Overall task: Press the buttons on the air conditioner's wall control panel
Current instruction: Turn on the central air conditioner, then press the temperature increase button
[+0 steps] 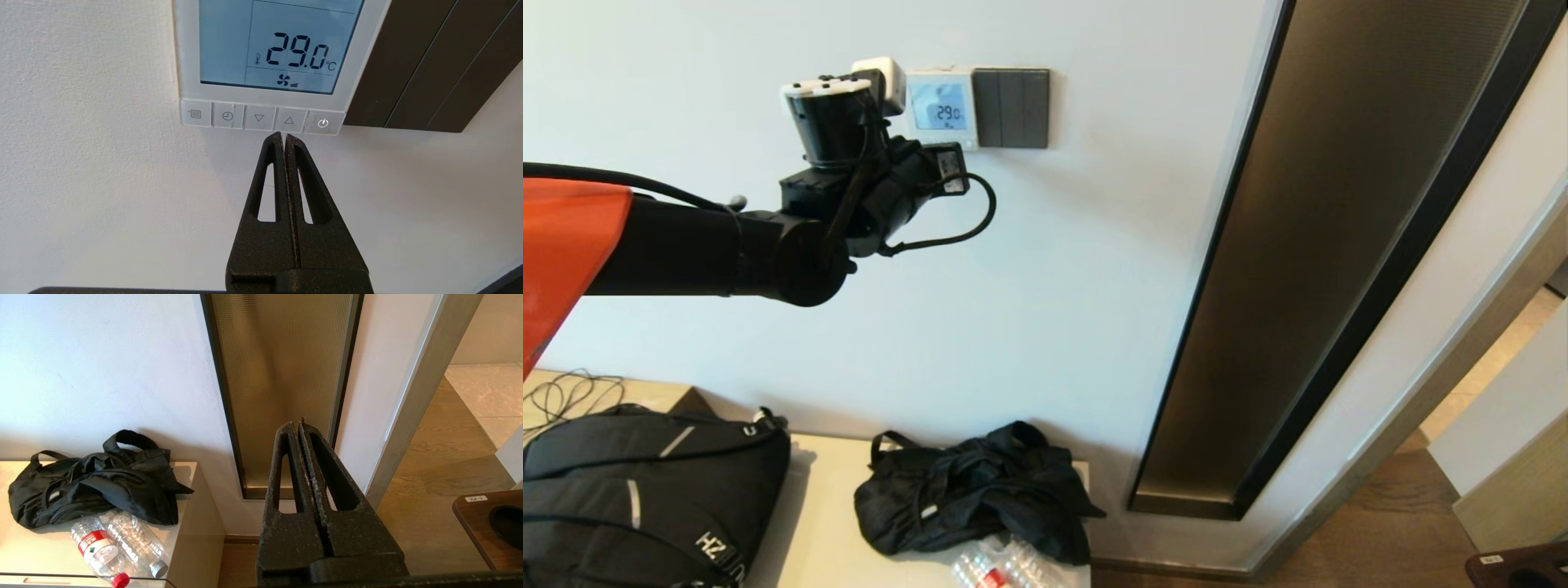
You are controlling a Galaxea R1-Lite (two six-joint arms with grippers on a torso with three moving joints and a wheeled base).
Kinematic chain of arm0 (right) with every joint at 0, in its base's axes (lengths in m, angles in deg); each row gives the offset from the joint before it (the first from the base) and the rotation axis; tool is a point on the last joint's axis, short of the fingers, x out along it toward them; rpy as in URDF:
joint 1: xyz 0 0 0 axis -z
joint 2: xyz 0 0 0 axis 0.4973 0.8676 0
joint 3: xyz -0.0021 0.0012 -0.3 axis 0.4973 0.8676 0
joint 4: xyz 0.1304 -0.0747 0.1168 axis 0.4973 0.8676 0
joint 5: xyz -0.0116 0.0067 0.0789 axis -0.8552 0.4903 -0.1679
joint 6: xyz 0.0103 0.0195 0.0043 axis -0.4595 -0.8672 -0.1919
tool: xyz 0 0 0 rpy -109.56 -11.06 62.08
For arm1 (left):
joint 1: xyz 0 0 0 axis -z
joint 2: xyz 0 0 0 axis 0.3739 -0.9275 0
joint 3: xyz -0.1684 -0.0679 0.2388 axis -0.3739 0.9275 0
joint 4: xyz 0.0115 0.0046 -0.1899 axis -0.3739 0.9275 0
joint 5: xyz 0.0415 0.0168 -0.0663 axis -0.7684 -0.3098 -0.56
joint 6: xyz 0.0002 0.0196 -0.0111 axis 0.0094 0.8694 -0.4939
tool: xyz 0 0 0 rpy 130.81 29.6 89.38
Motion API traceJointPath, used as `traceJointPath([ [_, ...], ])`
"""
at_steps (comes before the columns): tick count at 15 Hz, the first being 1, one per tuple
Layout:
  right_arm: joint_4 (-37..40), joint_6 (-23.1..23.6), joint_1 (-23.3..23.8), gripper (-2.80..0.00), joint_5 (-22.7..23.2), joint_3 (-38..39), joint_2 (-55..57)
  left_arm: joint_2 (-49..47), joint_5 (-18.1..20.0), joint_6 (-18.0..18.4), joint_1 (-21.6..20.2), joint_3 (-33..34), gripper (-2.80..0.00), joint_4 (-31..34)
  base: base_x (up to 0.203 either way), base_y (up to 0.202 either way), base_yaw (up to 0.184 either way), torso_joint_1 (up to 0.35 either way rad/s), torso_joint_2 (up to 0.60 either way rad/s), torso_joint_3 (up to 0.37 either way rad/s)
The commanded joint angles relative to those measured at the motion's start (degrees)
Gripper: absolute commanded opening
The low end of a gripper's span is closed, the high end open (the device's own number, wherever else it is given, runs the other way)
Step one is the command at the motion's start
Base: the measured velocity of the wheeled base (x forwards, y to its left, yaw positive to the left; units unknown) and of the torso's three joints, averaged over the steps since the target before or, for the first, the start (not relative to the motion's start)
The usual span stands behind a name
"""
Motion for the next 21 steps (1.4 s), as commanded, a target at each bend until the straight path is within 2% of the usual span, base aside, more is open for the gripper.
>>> traceJointPath([
  [1,-0.02,0.03,0.07,-2.80,-0.02,0.00,0.09,0.18,-0.02,0.04,-1.12,-0.27,-2.80,-0.18,0.000,0.000,0.000,0.000,0.00,0.000],
  [9,-0.02,0.03,0.04,-2.80,0.03,0.03,0.09,0.27,0.00,0.75,-2.91,-0.46,-2.80,-0.35,0.000,0.000,0.000,0.000,0.00,0.000],
  [21,-0.02,0.03,0.07,-2.80,0.04,0.02,0.09,-1.05,0.09,0.66,-2.94,-0.35,-2.80,-0.44,0.000,0.000,0.000,0.000,0.00,0.000],
])
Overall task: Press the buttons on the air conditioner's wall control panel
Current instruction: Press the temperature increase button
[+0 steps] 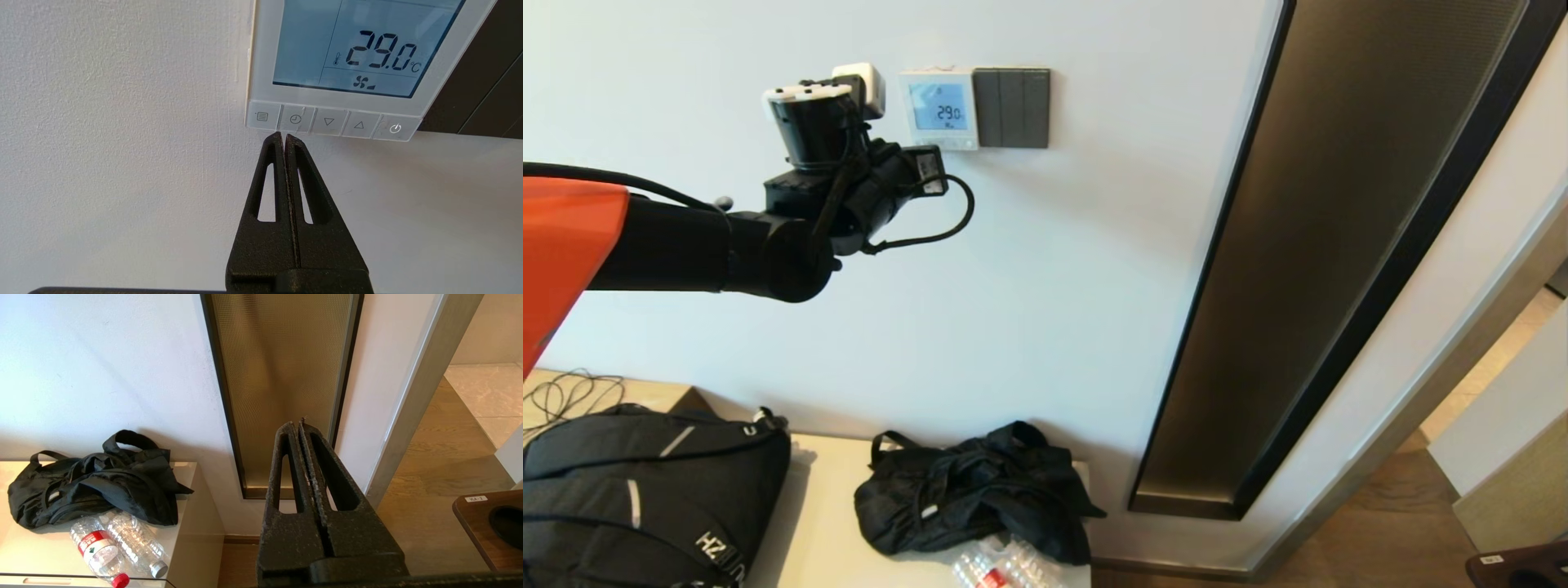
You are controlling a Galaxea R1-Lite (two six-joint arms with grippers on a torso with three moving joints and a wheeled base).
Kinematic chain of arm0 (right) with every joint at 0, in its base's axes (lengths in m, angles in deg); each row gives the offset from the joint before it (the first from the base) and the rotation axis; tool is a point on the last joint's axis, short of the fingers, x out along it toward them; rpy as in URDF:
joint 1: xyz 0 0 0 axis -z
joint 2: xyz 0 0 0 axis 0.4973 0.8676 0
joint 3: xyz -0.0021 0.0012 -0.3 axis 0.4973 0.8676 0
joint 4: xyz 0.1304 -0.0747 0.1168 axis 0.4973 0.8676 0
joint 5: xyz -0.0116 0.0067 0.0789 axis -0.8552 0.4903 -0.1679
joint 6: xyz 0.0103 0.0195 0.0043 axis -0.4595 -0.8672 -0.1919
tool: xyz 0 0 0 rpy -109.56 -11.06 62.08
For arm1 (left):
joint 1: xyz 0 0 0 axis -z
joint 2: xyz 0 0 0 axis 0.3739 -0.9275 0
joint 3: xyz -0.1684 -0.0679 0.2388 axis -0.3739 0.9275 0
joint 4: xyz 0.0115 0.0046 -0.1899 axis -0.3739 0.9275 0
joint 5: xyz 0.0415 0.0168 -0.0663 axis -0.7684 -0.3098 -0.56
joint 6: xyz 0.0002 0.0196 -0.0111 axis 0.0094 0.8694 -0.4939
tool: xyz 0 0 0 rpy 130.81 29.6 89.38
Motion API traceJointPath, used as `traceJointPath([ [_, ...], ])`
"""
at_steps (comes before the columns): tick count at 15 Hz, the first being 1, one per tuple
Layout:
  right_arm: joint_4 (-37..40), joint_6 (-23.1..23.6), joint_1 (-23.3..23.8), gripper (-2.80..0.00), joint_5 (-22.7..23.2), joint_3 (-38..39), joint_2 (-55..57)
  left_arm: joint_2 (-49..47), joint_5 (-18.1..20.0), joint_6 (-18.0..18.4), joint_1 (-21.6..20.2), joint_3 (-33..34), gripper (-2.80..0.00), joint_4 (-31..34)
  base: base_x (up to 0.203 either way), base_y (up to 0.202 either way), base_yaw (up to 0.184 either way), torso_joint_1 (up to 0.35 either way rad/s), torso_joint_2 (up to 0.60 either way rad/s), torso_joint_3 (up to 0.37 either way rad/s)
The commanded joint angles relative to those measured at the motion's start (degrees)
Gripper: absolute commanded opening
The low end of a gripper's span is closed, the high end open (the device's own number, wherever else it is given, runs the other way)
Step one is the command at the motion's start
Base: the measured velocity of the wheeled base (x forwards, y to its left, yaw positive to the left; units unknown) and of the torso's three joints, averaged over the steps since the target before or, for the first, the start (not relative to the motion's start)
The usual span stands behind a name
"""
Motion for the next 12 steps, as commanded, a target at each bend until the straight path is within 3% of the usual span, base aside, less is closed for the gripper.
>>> traceJointPath([
  [1,-0.02,0.03,0.02,-2.80,-0.01,0.00,0.09,-0.51,-0.04,-0.05,0.04,-0.68,-2.80,-0.18,0.000,0.000,0.000,0.000,0.00,0.000],
  [12,-0.02,0.03,0.02,-2.80,0.07,0.00,0.09,-1.24,0.01,-0.05,0.65,-1.98,-2.80,-0.07,0.000,0.000,0.000,0.000,0.00,0.000],
])
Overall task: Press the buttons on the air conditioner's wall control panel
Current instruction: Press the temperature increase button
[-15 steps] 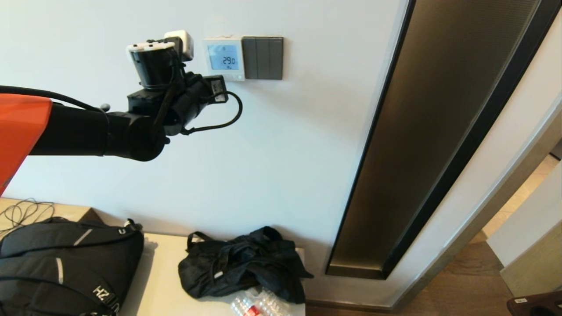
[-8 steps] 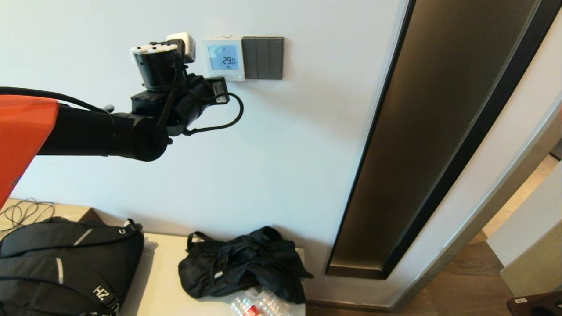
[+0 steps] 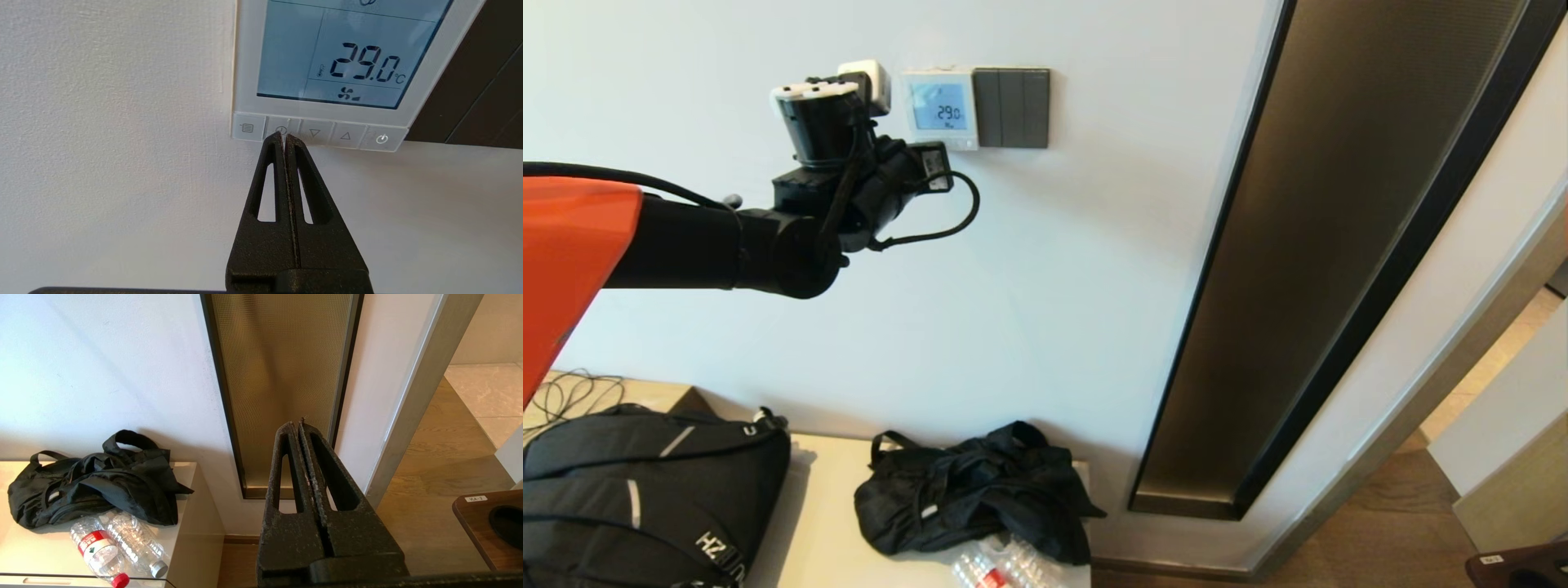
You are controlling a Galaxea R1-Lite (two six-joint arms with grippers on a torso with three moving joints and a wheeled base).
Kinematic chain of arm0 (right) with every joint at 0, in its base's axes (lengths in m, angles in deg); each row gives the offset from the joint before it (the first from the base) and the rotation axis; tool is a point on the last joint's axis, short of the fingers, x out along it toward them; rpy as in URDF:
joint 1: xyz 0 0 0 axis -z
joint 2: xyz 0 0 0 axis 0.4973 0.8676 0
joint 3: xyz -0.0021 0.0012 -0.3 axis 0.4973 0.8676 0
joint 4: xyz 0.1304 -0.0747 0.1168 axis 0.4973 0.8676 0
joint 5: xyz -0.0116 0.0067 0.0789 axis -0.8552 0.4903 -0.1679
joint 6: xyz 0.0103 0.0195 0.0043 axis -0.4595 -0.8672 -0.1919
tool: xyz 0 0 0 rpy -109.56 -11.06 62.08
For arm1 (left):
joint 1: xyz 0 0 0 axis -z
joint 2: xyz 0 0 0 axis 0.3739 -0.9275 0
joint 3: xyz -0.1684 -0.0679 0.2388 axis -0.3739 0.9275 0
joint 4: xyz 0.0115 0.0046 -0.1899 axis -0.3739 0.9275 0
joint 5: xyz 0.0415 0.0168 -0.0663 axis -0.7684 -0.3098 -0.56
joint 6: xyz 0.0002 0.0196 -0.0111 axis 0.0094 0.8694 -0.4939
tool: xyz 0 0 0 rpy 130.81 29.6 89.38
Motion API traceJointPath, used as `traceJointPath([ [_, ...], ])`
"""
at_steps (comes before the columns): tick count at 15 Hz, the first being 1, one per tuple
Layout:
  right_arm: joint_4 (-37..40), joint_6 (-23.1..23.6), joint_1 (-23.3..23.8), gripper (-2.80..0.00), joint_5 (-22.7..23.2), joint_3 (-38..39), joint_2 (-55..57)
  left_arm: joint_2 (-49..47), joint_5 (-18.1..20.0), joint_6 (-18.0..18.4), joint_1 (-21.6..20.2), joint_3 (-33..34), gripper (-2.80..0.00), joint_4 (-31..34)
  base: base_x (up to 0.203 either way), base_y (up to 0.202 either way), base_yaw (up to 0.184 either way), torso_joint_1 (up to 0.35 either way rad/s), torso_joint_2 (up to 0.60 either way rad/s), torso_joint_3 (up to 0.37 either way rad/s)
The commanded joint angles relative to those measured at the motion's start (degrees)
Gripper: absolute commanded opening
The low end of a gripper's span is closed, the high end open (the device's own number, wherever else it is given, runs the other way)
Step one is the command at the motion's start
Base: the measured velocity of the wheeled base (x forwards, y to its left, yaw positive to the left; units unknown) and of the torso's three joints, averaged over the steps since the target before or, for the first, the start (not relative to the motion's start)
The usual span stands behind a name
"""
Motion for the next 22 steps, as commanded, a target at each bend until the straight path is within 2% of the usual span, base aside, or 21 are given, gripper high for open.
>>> traceJointPath([
  [1,-0.02,0.03,-0.03,-2.80,0.02,0.04,0.09,-0.31,-0.09,-0.07,0.21,0.15,-2.80,-0.34,0.000,0.000,0.000,0.000,0.00,0.000],
  [15,-0.02,0.03,0.02,-2.80,0.05,0.02,0.09,-2.33,-0.16,-0.07,-0.32,-3.26,-2.80,0.58,0.000,0.000,0.000,0.000,0.00,0.000],
  [22,-0.02,0.03,0.02,-2.80,0.05,0.06,0.09,-0.56,-0.16,-0.07,-0.39,0.80,-2.80,-1.09,0.000,0.000,0.000,0.000,0.00,0.000],
])
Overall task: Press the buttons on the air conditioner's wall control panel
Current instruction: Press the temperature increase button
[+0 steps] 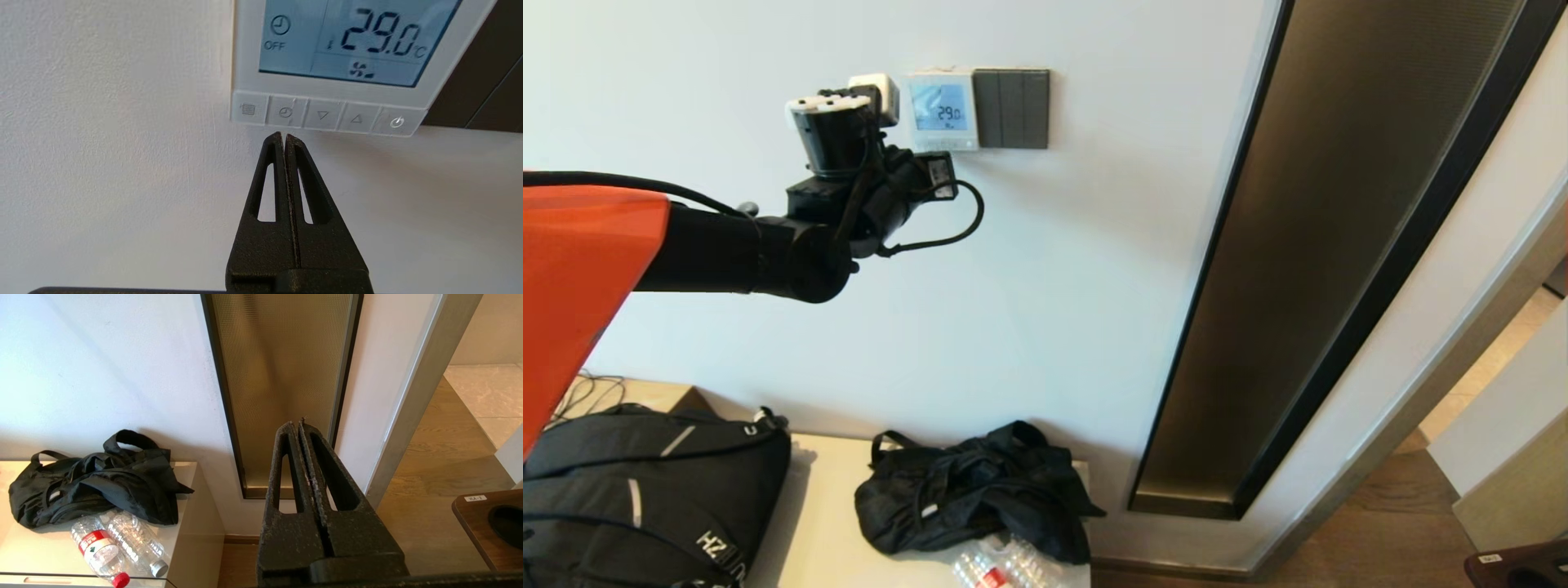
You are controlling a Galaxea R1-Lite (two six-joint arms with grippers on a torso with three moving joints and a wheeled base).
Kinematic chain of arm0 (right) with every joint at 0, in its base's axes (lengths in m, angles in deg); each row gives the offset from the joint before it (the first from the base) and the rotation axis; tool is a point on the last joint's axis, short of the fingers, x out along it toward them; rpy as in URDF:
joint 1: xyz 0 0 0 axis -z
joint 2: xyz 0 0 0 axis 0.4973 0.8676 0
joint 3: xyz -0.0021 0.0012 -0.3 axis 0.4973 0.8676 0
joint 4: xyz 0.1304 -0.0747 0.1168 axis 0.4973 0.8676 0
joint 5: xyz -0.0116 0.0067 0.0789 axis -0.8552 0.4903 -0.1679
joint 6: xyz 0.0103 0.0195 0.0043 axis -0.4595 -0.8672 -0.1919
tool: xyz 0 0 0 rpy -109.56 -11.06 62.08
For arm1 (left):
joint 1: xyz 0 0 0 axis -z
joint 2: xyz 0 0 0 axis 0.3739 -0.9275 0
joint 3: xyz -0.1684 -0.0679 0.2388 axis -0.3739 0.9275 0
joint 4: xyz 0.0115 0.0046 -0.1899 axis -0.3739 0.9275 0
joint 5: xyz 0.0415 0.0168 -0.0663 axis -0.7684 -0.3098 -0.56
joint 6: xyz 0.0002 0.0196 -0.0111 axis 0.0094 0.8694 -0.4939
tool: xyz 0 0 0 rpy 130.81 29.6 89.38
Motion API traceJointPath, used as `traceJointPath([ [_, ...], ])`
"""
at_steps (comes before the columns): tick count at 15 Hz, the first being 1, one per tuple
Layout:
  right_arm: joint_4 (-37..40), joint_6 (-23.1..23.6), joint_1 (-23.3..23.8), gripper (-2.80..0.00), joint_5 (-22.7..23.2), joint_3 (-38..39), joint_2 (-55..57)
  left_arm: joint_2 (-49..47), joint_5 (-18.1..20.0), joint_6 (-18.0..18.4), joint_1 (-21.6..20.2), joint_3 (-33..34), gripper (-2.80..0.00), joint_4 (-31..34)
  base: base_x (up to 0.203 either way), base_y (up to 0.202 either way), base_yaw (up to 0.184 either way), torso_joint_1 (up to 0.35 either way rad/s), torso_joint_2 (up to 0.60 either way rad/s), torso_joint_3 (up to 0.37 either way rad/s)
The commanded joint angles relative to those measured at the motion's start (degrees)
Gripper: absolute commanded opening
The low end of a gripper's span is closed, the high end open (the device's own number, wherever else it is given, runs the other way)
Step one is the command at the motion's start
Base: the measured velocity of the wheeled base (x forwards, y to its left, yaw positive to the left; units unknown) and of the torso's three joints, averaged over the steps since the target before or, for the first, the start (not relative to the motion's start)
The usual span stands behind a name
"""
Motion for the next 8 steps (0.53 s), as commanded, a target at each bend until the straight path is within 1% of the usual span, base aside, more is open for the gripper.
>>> traceJointPath([
  [1,-0.03,0.03,0.05,-2.80,0.04,0.00,0.09,2.20,-0.01,-0.07,0.03,2.35,-2.80,-0.97,0.000,0.000,0.000,0.000,0.00,0.000],
  [3,-0.03,0.03,0.05,-2.80,0.00,0.07,0.09,3.41,0.01,-0.07,0.03,3.20,-2.80,-1.10,0.000,0.000,0.000,0.000,0.00,0.000],
  [8,-0.03,0.03,0.05,-2.80,-0.05,0.01,0.09,3.02,0.01,-0.03,0.47,2.27,-2.80,-0.57,0.000,0.000,0.000,0.000,0.00,0.000],
])
